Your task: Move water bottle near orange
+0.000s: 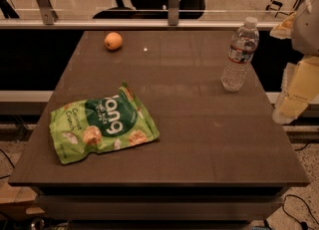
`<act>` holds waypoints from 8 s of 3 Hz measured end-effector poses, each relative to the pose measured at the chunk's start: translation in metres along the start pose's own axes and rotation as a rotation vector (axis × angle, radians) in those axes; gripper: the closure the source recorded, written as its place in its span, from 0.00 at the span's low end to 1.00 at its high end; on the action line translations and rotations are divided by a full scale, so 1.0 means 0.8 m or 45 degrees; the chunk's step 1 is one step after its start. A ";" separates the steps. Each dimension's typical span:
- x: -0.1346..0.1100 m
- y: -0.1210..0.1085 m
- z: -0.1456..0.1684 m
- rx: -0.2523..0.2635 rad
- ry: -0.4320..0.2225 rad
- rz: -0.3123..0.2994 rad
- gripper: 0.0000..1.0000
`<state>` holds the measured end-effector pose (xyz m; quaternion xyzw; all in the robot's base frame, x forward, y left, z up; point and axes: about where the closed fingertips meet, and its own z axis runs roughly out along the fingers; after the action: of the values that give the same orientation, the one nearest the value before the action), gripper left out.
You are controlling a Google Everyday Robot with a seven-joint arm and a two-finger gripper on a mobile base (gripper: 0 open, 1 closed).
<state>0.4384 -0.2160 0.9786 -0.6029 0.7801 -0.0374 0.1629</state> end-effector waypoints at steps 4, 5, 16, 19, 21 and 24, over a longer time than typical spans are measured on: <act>0.020 -0.039 0.009 0.142 -0.199 0.275 0.00; 0.024 -0.053 0.023 0.196 -0.314 0.345 0.00; -0.043 -0.196 0.162 0.247 -1.120 0.438 0.40; -0.056 -0.201 0.153 0.229 -1.108 0.363 1.00; -0.098 -0.202 0.093 0.136 -0.911 0.129 1.00; -0.184 -0.230 0.068 -0.031 -1.016 0.123 1.00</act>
Offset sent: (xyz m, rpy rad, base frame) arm 0.0239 -0.0144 0.0091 0.0651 -0.0675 -0.1077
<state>0.6579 -0.1180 1.0045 -0.5346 0.6835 0.2165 0.4474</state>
